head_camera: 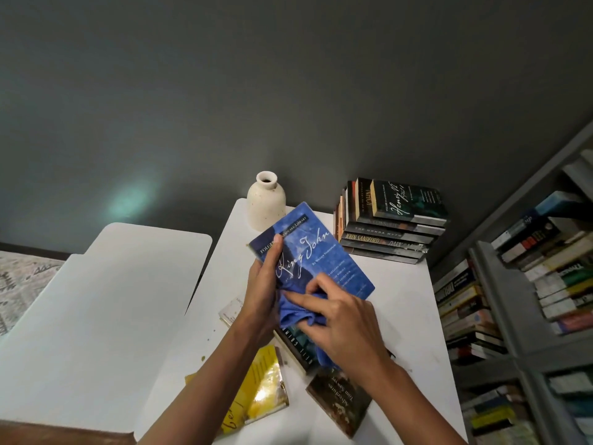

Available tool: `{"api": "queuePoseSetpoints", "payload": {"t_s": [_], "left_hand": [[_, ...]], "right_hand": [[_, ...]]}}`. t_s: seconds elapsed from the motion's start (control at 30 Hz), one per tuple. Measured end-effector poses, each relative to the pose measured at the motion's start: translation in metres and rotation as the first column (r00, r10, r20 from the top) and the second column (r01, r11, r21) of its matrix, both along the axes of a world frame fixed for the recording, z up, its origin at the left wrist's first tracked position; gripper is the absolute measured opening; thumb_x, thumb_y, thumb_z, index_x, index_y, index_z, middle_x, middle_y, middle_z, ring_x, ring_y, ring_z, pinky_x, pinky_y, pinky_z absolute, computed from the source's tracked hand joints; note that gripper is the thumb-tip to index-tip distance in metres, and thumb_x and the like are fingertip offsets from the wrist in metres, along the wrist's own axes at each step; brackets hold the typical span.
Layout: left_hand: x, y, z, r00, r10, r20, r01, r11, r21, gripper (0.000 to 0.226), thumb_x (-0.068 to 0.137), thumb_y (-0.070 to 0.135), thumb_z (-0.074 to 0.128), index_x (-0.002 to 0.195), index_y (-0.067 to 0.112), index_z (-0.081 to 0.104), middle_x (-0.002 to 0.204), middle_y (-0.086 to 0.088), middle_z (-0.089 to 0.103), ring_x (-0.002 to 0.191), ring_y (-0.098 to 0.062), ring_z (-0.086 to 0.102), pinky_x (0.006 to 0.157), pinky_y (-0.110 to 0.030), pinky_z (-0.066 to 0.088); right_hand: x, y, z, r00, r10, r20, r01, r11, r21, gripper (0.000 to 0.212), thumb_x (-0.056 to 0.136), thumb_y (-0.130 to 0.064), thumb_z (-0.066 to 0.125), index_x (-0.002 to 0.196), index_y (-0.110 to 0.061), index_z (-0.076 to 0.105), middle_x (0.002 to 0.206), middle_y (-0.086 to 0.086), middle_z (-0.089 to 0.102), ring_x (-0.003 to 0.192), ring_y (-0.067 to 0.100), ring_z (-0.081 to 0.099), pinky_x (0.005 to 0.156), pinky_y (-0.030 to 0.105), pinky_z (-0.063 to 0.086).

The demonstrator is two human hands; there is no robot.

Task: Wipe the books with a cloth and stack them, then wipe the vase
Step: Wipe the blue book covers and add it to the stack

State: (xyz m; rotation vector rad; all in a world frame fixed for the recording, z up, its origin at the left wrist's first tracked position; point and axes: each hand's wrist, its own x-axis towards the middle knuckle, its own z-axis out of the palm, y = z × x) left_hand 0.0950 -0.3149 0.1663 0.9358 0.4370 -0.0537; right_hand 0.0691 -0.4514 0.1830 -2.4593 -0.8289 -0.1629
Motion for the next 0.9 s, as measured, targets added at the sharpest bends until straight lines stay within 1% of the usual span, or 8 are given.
{"api": "queuePoseSetpoints", "payload": {"t_s": [0.1,0.2,0.3,0.37,0.47,0.57,0.67,0.9], "left_hand": [[0.002,0.004,-0.001,1.000,0.009,0.006,-0.009,0.999,-0.034,0.056,0.086,0.048,0.058,0.126,0.010,0.060,0.114,-0.012,0.071,0.102,-0.027,0.069,0.092,-0.043,0.052],[-0.001,0.001,-0.005,1.000,-0.016,-0.003,0.016,0.998,-0.055,0.050,0.094,0.046,0.048,0.127,0.011,0.060,0.118,-0.012,0.070,0.105,-0.027,0.068,0.096,-0.043,0.051],[-0.001,-0.002,-0.006,0.998,-0.062,-0.012,0.061,0.995,-0.079,0.057,0.094,0.050,0.048,0.130,0.007,0.058,0.123,-0.020,0.065,0.114,-0.038,0.062,0.102,-0.051,0.047],[0.000,0.002,-0.004,0.998,-0.062,0.010,0.062,0.992,-0.108,0.057,0.091,0.050,0.051,0.127,0.007,0.060,0.121,-0.019,0.067,0.108,-0.035,0.065,0.093,-0.046,0.053],[0.001,0.005,-0.001,0.996,-0.058,0.063,0.065,0.992,-0.110,0.047,0.095,0.047,0.045,0.120,0.012,0.064,0.112,-0.012,0.072,0.097,-0.024,0.071,0.076,-0.034,0.059],[-0.001,0.000,0.001,0.996,-0.078,0.044,0.081,0.993,-0.084,0.048,0.096,0.047,0.045,0.124,0.012,0.062,0.117,-0.012,0.070,0.105,-0.028,0.068,0.092,-0.042,0.054],[-0.002,0.000,-0.001,0.994,-0.111,0.015,0.112,0.986,-0.121,0.059,0.093,0.051,0.051,0.134,0.009,0.055,0.128,-0.019,0.063,0.119,-0.038,0.059,0.106,-0.052,0.043],[-0.007,-0.003,-0.006,0.994,-0.109,0.033,0.113,0.974,-0.195,0.054,0.090,0.049,0.047,0.125,0.012,0.062,0.124,-0.016,0.066,0.111,-0.032,0.065,0.097,-0.046,0.051]], "right_hand": [[0.005,-0.028,-0.008,0.989,-0.114,-0.099,0.129,0.978,0.165,0.038,0.078,-0.041,0.061,0.115,-0.034,0.066,0.086,-0.013,0.050,0.069,0.007,0.056,0.056,0.035,0.051],[0.017,-0.030,-0.006,0.966,-0.256,-0.046,0.260,0.957,0.131,0.035,0.080,-0.030,0.071,0.114,-0.032,0.067,0.088,-0.013,0.050,0.067,0.007,0.055,0.053,0.037,0.052],[0.005,-0.009,0.002,0.992,-0.120,0.030,0.119,0.992,0.032,0.042,0.078,-0.030,0.072,0.119,-0.031,0.064,0.091,-0.012,0.051,0.067,0.005,0.054,0.053,0.027,0.054],[-0.005,-0.012,-0.002,1.000,-0.026,0.008,0.027,1.000,-0.011,0.044,0.076,-0.033,0.071,0.119,-0.037,0.063,0.091,-0.013,0.049,0.070,0.002,0.053,0.054,0.017,0.047],[0.002,-0.028,-0.001,0.996,-0.081,0.020,0.081,0.997,-0.003,0.041,0.075,-0.044,0.058,0.116,-0.040,0.063,0.089,-0.013,0.048,0.065,0.003,0.053,0.049,0.023,0.046],[0.012,-0.018,0.006,0.986,-0.155,0.053,0.154,0.988,0.022,0.037,0.077,-0.038,0.064,0.114,-0.034,0.067,0.089,-0.013,0.049,0.064,0.006,0.053,0.046,0.025,0.046],[0.002,-0.004,0.004,0.997,-0.034,0.062,0.035,0.999,-0.026,0.044,0.077,-0.032,0.072,0.120,-0.034,0.064,0.090,-0.011,0.049,0.068,0.005,0.053,0.048,0.023,0.049],[0.016,-0.016,0.005,0.989,-0.142,0.043,0.142,0.990,-0.002,0.037,0.076,-0.037,0.068,0.114,-0.035,0.067,0.090,-0.013,0.050,0.066,0.008,0.055,0.046,0.029,0.047]]}}
